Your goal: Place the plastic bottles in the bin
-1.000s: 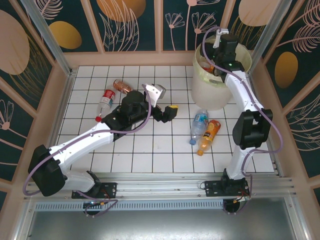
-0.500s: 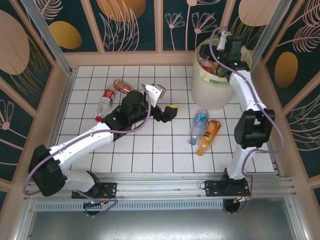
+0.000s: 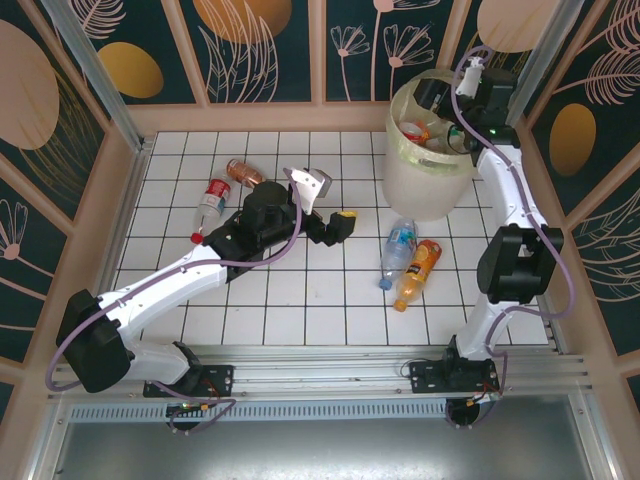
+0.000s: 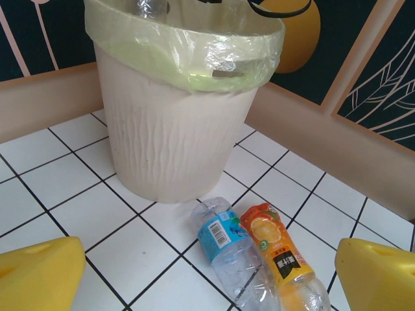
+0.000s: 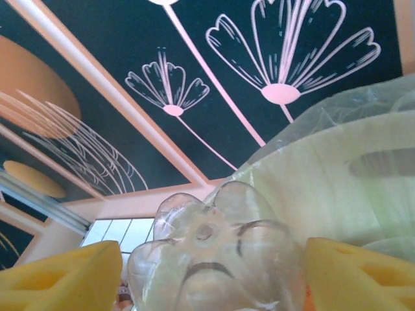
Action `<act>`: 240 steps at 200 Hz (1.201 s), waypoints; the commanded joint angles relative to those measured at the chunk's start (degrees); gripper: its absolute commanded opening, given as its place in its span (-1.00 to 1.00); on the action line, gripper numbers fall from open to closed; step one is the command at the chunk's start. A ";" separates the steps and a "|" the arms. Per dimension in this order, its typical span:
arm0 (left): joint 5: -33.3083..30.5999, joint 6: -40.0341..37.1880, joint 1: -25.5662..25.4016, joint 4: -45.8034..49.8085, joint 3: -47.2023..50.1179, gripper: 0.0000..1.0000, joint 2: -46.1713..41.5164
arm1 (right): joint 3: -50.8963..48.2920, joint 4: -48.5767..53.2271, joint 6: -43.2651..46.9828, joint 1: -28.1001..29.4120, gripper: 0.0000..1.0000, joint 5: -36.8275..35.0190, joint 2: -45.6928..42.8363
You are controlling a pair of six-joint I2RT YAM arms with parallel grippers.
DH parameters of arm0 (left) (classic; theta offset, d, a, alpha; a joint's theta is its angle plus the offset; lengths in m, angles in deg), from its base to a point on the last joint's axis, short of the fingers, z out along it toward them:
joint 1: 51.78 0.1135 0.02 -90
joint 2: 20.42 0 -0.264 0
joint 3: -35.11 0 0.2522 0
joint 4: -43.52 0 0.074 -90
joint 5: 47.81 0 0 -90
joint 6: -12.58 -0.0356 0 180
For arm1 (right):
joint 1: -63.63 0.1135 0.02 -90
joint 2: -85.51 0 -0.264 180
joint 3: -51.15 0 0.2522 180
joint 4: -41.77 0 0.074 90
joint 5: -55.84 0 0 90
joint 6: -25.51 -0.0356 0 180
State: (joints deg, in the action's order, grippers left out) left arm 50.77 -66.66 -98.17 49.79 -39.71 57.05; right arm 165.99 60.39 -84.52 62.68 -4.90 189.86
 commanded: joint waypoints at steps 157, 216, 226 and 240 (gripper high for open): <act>1.35 0.57 0.42 -1.90 0.41 0.97 -0.16 | 12.61 15.56 2.23 2.41 0.03 -17.71 9.23; 1.09 1.02 0.42 -1.72 0.74 0.97 -0.38 | 26.43 22.21 2.02 1.76 0.03 -23.35 17.96; 0.92 1.01 0.42 -1.66 0.76 0.97 -0.54 | 27.98 23.35 1.78 1.71 0.04 -24.66 18.75; 0.76 1.01 0.42 -1.57 0.76 0.97 -0.56 | 28.65 23.91 1.32 1.70 0.06 -26.03 18.96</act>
State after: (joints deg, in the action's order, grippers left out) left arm 51.21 -66.42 -98.17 49.79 -39.71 57.05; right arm 191.85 78.97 -86.10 65.34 -23.77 207.02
